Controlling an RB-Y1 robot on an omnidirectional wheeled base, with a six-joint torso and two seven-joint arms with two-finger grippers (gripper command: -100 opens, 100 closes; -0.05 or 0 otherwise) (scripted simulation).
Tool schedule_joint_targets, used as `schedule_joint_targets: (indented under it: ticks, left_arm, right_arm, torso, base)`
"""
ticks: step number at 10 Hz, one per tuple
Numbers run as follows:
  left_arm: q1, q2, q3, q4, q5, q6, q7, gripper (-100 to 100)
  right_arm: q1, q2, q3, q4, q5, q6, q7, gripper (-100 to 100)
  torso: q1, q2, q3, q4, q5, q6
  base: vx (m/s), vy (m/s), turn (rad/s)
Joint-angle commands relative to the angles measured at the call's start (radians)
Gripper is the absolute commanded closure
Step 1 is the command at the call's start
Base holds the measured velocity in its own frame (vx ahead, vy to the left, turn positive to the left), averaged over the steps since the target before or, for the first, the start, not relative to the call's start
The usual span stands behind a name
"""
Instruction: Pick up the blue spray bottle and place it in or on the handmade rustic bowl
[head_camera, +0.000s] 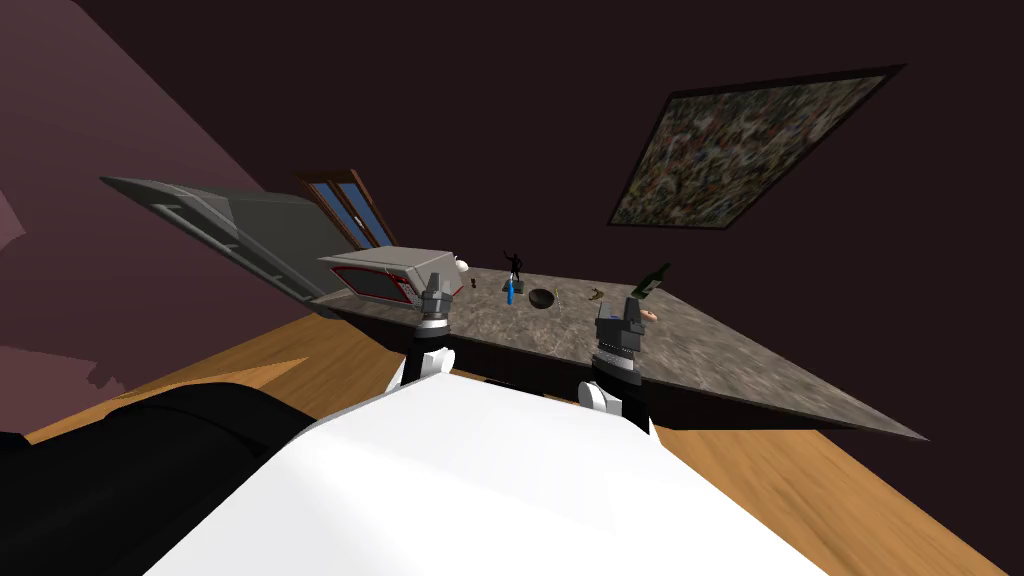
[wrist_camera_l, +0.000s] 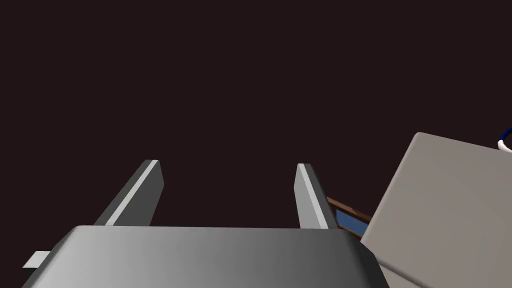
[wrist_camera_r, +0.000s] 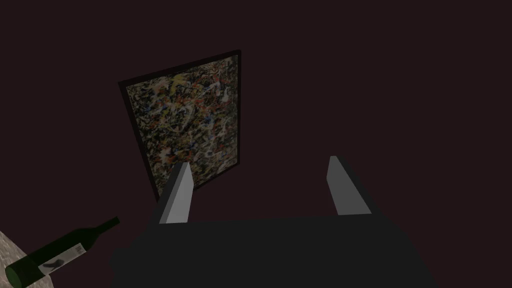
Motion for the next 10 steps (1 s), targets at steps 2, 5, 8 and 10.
schedule_joint_targets:
  ticks: [2,5,8,10]
  left_arm:
    - [-0.018,0.073,-0.017,0.023,-0.015,0.030,0.000,-100]
    - [-0.048,0.156,-0.044,0.060,-0.039,0.079,0.001,-100]
    - [-0.086,0.240,-0.078,0.108,-0.071,0.143,0.003,-100]
    - [-0.114,0.298,-0.104,0.145,-0.095,0.192,0.005,-100]
  right_arm:
    - [0.000,0.000,0.000,0.000,0.000,0.000,0.000,0]
    - [0.000,0.000,0.000,0.000,0.000,0.000,0.000,0]
    - [0.000,0.000,0.000,0.000,0.000,0.000,0.000,0]
    - [0.000,0.000,0.000,0.000,0.000,0.000,0.000,0]
  torso:
    - [0.001,0.004,0.002,0.001,0.000,0.000]
    - [0.004,0.012,0.007,0.003,0.001,0.000]
    - [0.003,0.009,0.005,0.002,0.001,0.000]
    - [0.005,0.011,0.006,0.002,0.001,0.000]
  base:
    - [-0.116,0.020,-0.091]
    - [-0.175,0.056,-0.091]
    - [-0.138,0.035,-0.110]
    - [-0.184,0.074,-0.129]
